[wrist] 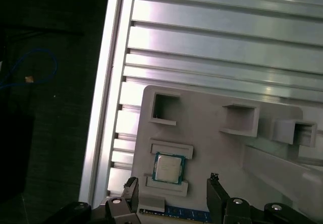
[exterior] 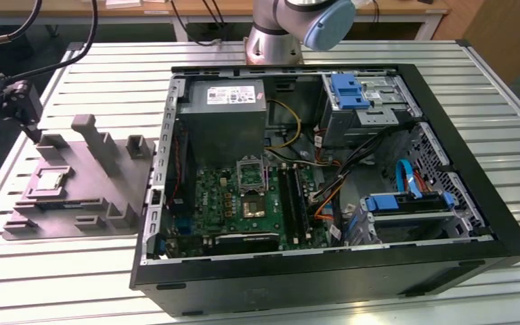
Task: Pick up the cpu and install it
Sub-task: 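Pick up the cpu and move it towards the insertion slot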
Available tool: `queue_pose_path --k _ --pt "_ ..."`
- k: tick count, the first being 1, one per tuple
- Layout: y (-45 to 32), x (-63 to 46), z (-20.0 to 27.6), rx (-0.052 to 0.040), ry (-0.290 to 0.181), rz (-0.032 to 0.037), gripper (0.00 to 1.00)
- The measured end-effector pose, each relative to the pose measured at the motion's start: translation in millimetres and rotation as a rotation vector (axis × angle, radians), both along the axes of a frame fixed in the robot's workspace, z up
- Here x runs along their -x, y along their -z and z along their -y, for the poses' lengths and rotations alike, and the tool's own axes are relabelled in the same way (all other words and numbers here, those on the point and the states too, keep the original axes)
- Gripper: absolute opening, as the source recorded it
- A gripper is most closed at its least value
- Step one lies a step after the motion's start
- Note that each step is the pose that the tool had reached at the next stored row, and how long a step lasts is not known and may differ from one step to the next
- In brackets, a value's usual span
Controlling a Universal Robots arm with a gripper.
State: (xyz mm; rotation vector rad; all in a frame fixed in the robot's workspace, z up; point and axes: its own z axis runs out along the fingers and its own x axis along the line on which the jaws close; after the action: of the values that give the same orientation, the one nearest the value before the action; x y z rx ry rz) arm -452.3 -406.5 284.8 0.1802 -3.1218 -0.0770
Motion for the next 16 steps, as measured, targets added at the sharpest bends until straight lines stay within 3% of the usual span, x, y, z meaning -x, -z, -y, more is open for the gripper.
queue_pose_path --k 16 --pt "7.4 0.1 0.0 0.0 0.003 0.0001 0.65"
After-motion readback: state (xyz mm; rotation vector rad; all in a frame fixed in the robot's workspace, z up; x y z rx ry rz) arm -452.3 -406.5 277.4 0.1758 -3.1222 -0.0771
